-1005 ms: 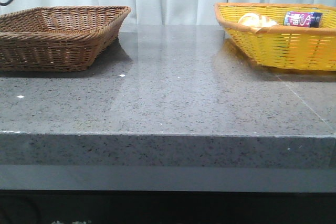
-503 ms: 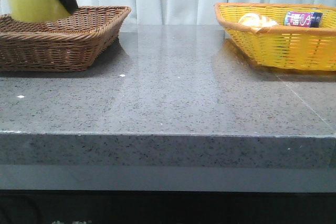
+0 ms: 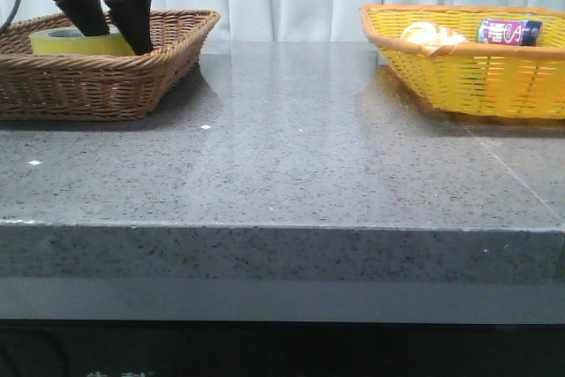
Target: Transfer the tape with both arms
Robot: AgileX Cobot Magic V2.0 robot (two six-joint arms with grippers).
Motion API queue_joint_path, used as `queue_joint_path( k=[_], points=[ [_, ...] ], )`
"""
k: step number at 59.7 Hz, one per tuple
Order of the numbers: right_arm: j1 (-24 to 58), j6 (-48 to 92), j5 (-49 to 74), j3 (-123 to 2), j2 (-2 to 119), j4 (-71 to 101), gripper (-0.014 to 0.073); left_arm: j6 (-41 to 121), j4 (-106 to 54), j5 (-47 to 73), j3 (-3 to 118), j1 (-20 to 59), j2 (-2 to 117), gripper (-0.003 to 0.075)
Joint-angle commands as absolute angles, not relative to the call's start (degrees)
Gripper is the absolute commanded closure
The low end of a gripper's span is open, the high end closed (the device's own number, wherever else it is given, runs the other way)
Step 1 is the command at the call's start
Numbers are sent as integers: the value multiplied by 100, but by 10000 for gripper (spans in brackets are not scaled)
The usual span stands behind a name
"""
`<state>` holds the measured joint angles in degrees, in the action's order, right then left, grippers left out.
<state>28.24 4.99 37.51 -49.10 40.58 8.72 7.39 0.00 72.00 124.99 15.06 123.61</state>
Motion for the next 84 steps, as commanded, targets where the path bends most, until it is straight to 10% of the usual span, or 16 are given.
queue_joint_path(
  k=[1,24,84],
  points=[
    [2794,497,3299,-5052,4058,866,149,693,-45,7360,12679,1513,11803,300],
    [2794,497,3299,-5052,4058,866,149,449,-906,7360,12167,1513,10240,300],
    [2794,497,3304,-5052,4058,989,149,541,-955,5593,5731,2102,4585,300]
  ],
)
